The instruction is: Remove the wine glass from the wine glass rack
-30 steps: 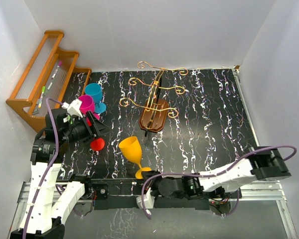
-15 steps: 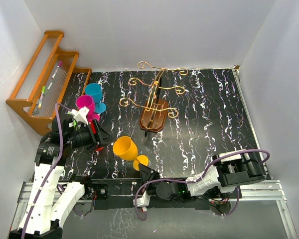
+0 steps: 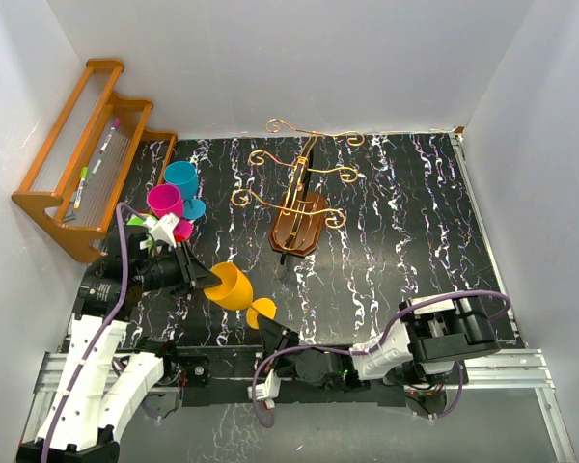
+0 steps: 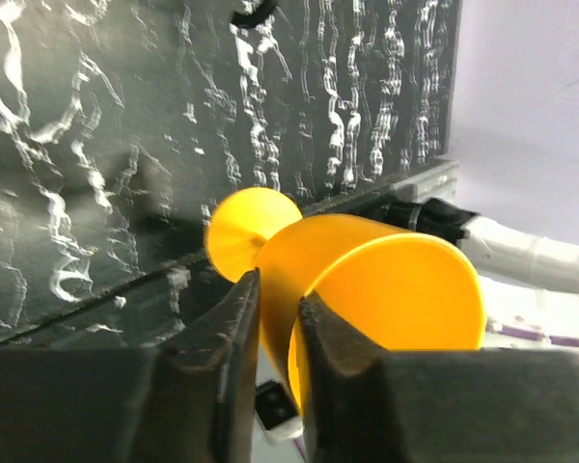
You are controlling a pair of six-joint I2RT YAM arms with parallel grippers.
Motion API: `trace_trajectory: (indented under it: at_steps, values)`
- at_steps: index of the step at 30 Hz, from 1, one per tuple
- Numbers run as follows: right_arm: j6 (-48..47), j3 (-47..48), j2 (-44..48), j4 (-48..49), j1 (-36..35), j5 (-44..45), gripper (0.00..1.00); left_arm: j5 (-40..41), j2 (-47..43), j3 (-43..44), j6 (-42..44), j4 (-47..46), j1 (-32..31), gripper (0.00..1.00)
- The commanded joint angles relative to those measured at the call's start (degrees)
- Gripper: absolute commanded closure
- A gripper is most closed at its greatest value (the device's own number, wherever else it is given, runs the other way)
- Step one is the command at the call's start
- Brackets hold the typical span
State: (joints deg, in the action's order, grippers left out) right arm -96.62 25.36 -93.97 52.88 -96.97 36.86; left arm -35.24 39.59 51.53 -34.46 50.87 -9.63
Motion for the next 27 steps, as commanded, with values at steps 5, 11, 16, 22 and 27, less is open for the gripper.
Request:
trace_trajectory:
  at_steps: [5,11,16,22,27]
  values:
    - [0.8,1.6,-1.0,6.4,0.3,2.9,0.87,4.9,1.7,4.7,3.4,3.9,-0.4,1.0]
    - [6.1,-1.5,-1.6,7.6,-0.5,10.0,0.53,14.3,4.3,15.4,4.3,4.2,-0.4,1.0]
    - [12.5,-4.1,0.3,3.4,-2.4,13.9,0.48,25.3,8.3,26.2,6.9,3.9,-0.4,1.0]
    - [20.4,-4.9,4.0,-3.7,-3.5,17.2,0.48,36.4,17.6,32.9,12.2,5.6,-0.4,1.0]
    - [25.5,-4.9,6.7,-8.2,-4.0,19.0,0.47,38.8,22.2,32.9,13.0,1.6,-0.4,1.0]
